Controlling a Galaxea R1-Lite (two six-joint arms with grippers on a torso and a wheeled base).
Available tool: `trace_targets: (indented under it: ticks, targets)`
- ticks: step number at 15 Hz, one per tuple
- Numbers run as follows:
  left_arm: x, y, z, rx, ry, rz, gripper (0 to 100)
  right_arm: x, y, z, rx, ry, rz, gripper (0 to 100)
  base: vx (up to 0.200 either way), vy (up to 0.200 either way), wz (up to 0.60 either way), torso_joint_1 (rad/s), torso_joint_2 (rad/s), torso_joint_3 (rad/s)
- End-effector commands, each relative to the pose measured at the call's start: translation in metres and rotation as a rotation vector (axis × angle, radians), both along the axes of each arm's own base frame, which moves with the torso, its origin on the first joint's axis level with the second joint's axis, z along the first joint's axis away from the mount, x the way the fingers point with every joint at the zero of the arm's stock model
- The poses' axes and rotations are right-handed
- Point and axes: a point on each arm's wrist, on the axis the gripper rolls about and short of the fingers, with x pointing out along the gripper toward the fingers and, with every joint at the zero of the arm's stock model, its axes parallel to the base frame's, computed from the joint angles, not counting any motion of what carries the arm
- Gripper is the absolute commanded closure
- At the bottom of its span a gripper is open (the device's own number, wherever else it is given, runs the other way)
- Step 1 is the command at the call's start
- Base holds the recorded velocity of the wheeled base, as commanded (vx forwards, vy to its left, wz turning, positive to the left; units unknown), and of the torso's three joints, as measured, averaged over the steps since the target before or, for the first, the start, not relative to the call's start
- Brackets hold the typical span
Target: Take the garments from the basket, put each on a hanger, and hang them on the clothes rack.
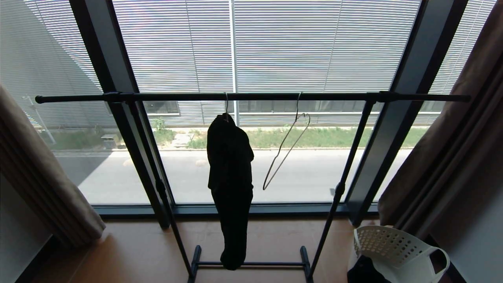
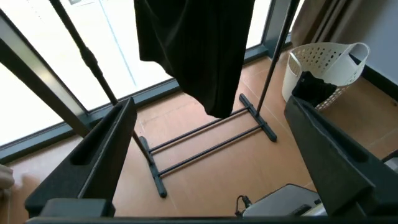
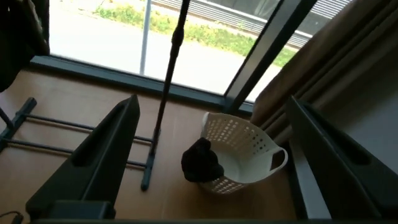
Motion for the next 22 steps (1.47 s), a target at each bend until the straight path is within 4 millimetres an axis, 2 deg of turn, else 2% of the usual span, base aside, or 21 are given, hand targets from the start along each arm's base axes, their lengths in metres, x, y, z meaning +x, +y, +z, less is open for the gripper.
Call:
trace_targets:
  ticks: [1,4,8,11,13,17,22]
  targets:
    - [-0.019,0.005,-0.031,0.024,-0.135,0.078,0,-0.01,0.001,-0.004,0.067,-0.124,-0.019,0,0.0,0.0,0.0,0.0,0.0,0.0]
    - [-0.019,0.006,-0.032,-0.024,-0.096,0.154,0,-0.012,0.003,-0.009,0.133,-0.138,0.061,0,0.0,0.0,0.0,0.0,0.0,0.0]
    - [-0.016,0.004,-0.032,-0.001,-0.057,0.313,0,-0.007,0.003,-0.008,0.137,-0.072,0.055,0,0.0,0.0,0.0,0.0,0.0,0.0]
    - [-0.027,0.003,-0.035,-0.03,-0.184,0.306,0,-0.009,0.003,-0.008,0.141,-0.112,0.0,0,0.0,0.0,0.0,0.0,0.0,0.0]
    - [-0.026,0.003,-0.035,-0.056,-0.176,0.324,0,-0.009,0.003,-0.009,0.157,-0.115,-0.038,0,0.0,0.0,0.0,0.0,0.0,0.0]
    - [-0.027,0.003,-0.034,-0.063,-0.176,0.306,0,-0.014,0.003,-0.01,0.154,-0.179,0.06,0,0.0,0.0,0.0,0.0,0.0,0.0]
    - [-0.027,0.001,-0.034,-0.025,-0.187,0.189,0,-0.014,0.003,-0.01,0.173,-0.182,0.052,0,0.0,0.0,0.0,0.0,0.0,0.0]
